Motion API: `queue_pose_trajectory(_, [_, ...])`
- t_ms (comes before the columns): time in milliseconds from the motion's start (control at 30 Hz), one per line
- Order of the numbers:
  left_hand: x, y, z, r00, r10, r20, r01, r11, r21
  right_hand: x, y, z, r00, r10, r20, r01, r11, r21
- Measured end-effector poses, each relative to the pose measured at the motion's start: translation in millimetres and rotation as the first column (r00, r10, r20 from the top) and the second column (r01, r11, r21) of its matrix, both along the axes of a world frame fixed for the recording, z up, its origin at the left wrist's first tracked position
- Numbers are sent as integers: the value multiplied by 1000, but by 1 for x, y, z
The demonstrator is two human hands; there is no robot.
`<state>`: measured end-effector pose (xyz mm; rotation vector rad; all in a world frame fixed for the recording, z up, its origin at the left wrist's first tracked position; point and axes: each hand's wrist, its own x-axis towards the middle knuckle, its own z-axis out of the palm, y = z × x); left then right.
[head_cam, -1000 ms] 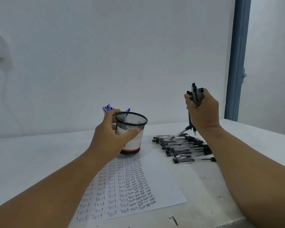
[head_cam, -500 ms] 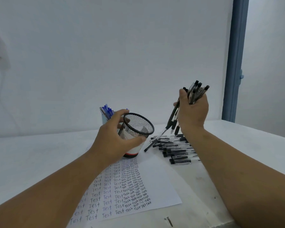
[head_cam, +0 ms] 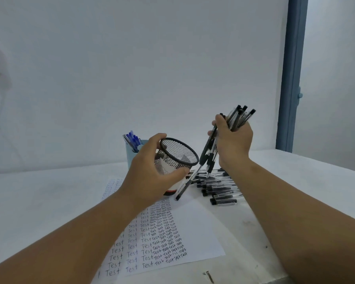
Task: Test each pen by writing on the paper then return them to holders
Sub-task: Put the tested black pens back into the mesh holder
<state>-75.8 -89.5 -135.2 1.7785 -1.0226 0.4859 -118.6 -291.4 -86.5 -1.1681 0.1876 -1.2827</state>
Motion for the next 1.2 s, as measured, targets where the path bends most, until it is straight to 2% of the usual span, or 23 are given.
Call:
queue_pose_trajectory(267, [2, 6, 0, 999, -5, 32, 3, 998, 59, -4, -7, -2, 997, 71, 12, -72, 980, 185])
queue_pose_trajectory(533, [3, 5, -1, 1000, -10, 20, 9, 999, 40, -7, -19, 4, 990, -115, 81, 95, 971, 219])
queue_pose_trajectory(633, [4, 6, -1, 1000, -5, -6, 5, 1000, 31, -10, -16, 10, 982, -109, 151, 58, 949, 311])
queue_pose_trajectory(767, [3, 3, 0, 1000, 19, 2, -19, 999, 41, -19, -5, 23, 949, -38, 313, -93, 915, 394])
queue_pose_trajectory(867, [0, -2, 1, 998, 57, 21, -57, 998, 37, -24, 14, 33, 934, 27, 357, -154, 930, 333])
queue_pose_trajectory(967, [-2, -7, 1, 997, 73, 26, -73, 997, 9, -21, 40, 30, 945, 115, 307, -187, 958, 219])
queue_pose_trajectory(1100, [0, -9, 1, 996, 86, 17, -84, 995, -61, -18, 77, 13, 951, 299, 77, -300, 954, -10])
queue_pose_trajectory(1200, [5, -4, 1, 996, 86, 25, -83, 992, -89, -16, 88, 6, 940, 325, -106, -336, 934, -118])
